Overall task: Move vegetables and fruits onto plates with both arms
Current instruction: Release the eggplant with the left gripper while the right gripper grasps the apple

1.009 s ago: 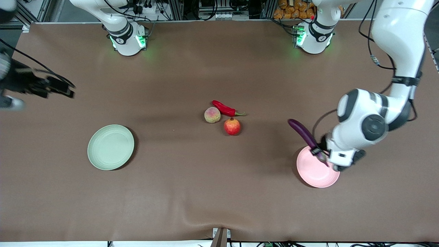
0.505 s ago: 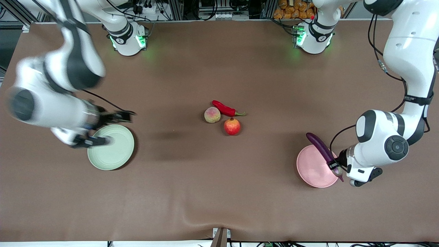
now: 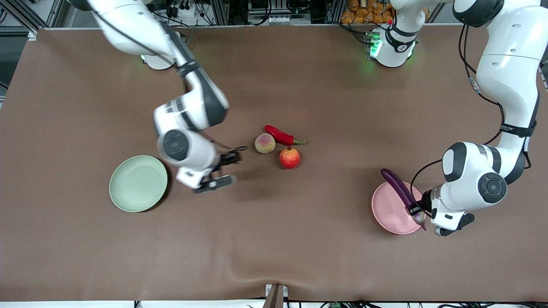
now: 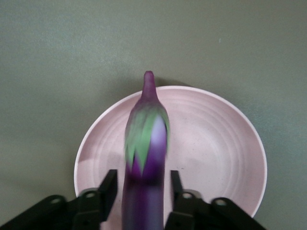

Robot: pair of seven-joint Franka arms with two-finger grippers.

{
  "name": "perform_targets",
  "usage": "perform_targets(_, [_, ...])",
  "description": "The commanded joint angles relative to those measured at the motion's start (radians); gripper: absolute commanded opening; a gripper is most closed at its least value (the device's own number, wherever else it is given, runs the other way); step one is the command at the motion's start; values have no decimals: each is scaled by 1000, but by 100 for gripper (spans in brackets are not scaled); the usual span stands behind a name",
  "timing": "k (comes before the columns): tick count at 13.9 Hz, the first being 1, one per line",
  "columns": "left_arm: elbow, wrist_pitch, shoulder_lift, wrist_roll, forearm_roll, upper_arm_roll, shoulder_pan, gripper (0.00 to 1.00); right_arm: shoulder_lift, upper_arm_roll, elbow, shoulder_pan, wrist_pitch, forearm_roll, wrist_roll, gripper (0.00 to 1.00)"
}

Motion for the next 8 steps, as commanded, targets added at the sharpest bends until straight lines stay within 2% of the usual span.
perform_targets(1, [15, -3, -4, 13, 12, 0, -2, 100, 64, 1, 53, 25, 40, 143, 84, 100])
perform_targets(3, [15, -7, -15, 7, -2, -3, -3, 100, 92, 1, 70, 74, 66, 243, 167, 100])
perform_targets(6, [9, -58, -52, -9, -32, -28, -20, 100, 116, 1, 77, 133, 134, 253, 346, 100])
perform_targets(8, [3, -142, -70, -119, -39, -87, -26, 100, 168, 1, 123, 175, 186, 251, 370, 100])
